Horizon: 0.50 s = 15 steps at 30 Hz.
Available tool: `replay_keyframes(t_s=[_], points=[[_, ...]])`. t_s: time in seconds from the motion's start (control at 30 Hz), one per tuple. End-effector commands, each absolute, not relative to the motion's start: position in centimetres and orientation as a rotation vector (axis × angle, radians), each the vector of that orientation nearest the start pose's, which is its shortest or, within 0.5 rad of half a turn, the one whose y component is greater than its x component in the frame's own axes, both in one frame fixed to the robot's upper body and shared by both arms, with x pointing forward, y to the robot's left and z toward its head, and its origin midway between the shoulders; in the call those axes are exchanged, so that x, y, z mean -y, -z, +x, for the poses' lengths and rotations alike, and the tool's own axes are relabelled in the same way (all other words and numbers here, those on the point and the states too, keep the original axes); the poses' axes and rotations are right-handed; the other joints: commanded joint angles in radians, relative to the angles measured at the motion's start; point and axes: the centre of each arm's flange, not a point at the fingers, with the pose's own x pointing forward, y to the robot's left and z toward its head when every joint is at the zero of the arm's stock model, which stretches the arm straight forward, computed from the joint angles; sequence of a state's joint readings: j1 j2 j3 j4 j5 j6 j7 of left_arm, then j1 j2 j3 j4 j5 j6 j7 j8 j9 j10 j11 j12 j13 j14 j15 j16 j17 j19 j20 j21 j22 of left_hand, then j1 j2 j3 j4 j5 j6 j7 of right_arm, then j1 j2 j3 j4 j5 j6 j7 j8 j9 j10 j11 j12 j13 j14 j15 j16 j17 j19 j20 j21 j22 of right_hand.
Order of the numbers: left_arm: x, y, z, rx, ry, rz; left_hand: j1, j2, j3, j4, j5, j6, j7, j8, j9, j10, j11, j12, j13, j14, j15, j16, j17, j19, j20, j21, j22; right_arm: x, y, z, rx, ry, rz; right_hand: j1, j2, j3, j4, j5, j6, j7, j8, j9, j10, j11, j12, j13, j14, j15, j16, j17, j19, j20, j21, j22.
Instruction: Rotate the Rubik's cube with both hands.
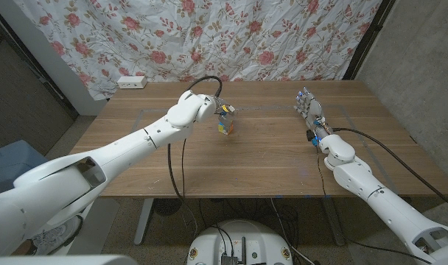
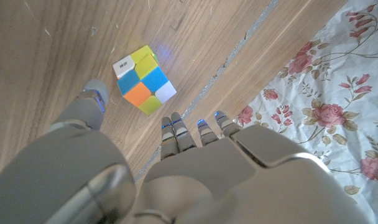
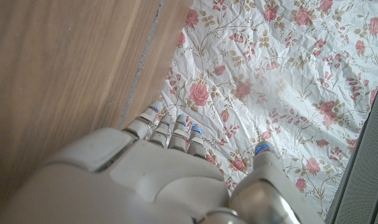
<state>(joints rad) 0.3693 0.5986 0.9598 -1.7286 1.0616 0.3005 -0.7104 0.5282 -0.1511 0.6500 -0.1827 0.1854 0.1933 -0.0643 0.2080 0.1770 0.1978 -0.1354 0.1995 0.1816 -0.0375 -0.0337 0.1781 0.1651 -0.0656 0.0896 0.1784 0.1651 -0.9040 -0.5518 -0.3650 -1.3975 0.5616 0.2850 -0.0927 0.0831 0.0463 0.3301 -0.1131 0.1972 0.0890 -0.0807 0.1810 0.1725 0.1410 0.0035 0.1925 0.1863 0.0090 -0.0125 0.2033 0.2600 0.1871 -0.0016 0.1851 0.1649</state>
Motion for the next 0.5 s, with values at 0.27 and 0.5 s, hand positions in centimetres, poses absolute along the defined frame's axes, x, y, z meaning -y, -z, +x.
replay_keyframes(t_s=[0.27, 0.5], points=[[-9.42, -5.82, 62.02, 0.354, 0.163, 2.057, 0.033, 0.009, 0.003, -0.001, 0.011, 0.002, -0.008, 0.003, 0.003, 0.032, -0.015, 0.012, 0.001, 0.021, -0.014, 0.008, 0.004, 0.015, 0.006, 0.009, 0.003, 29.42, 3.66, 63.06, 0.6, -0.107, -0.032, 0.003, 0.002, 0.0, -0.006, 0.003, 0.003, -0.005, 0.006, 0.003, 0.001, -0.003, 0.001, 0.0, 0.001, 0.007, 0.007, 0.0, 0.004, 0.006, 0.002, 0.003], [-9.69, -5.84, 62.35, 0.358, 0.169, 2.066, 0.052, 0.017, 0.007, -0.001, 0.014, 0.002, -0.008, 0.002, 0.004, 0.031, -0.017, 0.011, 0.002, 0.031, -0.016, 0.009, 0.004, 0.024, 0.001, 0.01, 0.003, 29.12, 3.74, 63.17, 0.599, -0.104, -0.028, 0.002, 0.004, -0.001, -0.006, 0.003, 0.004, -0.007, 0.006, 0.003, 0.001, -0.002, 0.001, 0.001, -0.001, 0.009, 0.008, -0.001, 0.005, 0.012, 0.002, 0.003]])
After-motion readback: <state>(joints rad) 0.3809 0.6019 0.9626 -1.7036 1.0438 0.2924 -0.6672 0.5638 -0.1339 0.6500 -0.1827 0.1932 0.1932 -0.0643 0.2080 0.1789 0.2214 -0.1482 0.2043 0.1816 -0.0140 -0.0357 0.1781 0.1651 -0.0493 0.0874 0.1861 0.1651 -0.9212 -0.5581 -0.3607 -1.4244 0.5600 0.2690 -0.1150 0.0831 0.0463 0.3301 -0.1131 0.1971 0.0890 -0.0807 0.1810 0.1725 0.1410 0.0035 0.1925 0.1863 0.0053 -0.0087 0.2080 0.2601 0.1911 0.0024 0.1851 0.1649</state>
